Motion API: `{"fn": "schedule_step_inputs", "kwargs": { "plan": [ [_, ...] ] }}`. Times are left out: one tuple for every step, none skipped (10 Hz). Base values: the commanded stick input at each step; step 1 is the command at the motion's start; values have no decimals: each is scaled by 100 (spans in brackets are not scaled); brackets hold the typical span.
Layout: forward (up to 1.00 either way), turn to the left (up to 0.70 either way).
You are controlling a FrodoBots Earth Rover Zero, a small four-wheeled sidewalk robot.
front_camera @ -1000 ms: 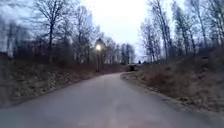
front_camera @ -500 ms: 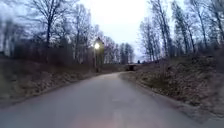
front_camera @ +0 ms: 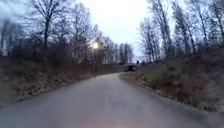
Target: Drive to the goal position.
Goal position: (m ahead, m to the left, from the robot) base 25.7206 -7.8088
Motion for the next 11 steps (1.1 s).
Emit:
{"fn": "schedule_step_inputs", "kwargs": {
  "plan": [
    [100,22],
    [100,29],
    [100,37],
    [100,29],
    [100,9],
    [100,0],
    [100,0],
    [100,0],
    [100,0],
    [100,21],
    [100,40]
  ]
}}
